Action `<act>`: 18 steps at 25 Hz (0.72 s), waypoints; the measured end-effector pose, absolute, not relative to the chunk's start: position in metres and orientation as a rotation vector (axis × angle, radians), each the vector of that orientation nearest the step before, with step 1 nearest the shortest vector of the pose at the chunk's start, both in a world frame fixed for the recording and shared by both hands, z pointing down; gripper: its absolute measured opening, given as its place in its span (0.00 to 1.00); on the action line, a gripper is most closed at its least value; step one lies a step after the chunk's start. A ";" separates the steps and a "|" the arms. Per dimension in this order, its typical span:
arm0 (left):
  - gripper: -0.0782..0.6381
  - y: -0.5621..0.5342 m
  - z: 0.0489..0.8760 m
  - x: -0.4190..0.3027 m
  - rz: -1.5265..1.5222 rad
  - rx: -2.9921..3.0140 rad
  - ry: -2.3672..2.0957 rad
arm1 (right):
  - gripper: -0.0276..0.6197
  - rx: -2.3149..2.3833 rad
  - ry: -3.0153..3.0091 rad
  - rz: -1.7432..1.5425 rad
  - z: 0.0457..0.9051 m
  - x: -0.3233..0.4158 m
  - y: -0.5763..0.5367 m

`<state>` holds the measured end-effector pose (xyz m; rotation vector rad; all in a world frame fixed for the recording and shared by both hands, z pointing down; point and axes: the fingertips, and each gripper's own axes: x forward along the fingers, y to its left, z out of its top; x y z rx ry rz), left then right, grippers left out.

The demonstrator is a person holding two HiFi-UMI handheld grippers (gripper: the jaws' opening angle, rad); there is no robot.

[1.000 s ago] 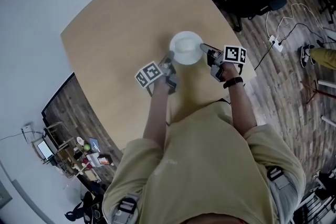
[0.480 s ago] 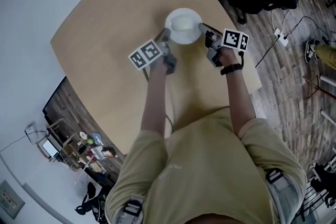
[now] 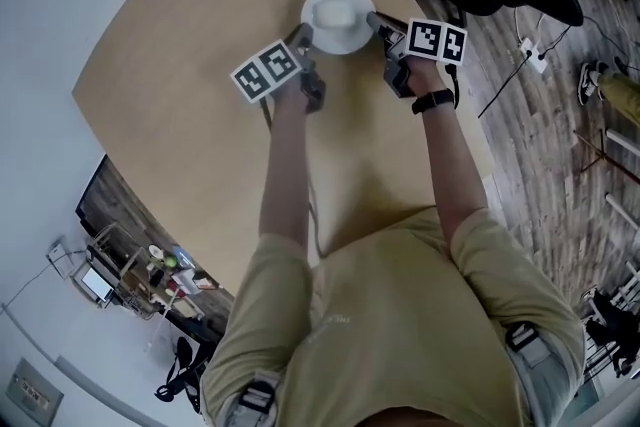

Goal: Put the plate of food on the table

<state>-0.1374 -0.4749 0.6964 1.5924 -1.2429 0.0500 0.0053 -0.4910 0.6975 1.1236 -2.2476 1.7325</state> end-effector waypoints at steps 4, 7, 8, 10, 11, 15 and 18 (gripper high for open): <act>0.17 -0.483 0.718 -0.134 0.098 1.547 -1.243 | 0.12 1.155 -2.173 1.555 0.712 0.006 -0.501; 0.17 -0.483 0.725 -0.135 0.124 1.526 -1.245 | 0.12 1.160 -2.127 1.471 0.716 0.005 -0.503; 0.17 -0.482 0.726 -0.135 0.132 1.523 -1.245 | 0.12 1.158 -2.105 1.442 0.718 0.004 -0.502; 0.17 -0.481 0.728 -0.134 0.148 1.521 -1.244 | 0.14 1.151 -2.059 1.370 0.723 0.005 -0.500; 0.17 -0.481 0.729 -0.133 0.156 1.521 -1.246 | 0.15 1.150 -2.042 1.343 0.725 0.005 -0.499; 0.17 -0.481 0.730 -0.136 0.194 1.515 -1.265 | 0.16 1.155 -2.016 1.297 0.729 0.002 -0.500; 0.17 -0.481 0.728 -0.137 0.243 1.525 -1.293 | 0.17 1.152 -2.028 1.216 0.728 0.002 -0.501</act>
